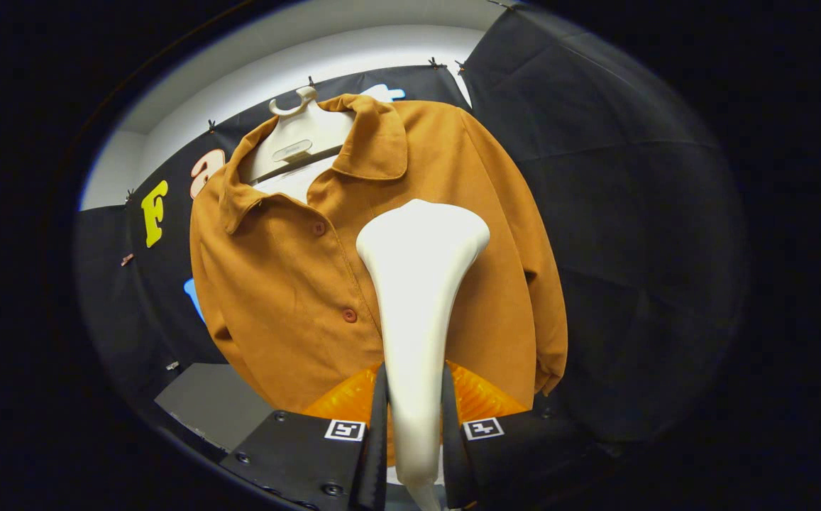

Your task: Iron the clothes twice with a garment steamer, once on the left side and once on the right side.

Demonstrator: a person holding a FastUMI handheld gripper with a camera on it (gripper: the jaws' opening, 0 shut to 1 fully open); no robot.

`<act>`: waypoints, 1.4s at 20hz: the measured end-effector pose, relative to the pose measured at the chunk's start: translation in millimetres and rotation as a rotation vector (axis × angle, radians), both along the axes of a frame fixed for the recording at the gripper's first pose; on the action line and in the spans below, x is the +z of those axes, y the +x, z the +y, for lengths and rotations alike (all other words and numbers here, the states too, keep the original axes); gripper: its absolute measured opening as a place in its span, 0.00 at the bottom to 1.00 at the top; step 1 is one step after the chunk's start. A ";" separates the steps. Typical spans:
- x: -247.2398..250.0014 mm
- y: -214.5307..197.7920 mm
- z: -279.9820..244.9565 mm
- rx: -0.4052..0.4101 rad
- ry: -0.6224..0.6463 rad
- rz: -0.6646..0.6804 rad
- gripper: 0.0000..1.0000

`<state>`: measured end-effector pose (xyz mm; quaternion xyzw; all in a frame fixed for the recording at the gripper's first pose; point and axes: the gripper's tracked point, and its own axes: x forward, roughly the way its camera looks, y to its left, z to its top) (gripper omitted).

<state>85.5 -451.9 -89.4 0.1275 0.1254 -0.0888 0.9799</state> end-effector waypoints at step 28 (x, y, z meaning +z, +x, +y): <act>-177.2 -68.8 -16.4 -0.124 0.089 0.403 0.36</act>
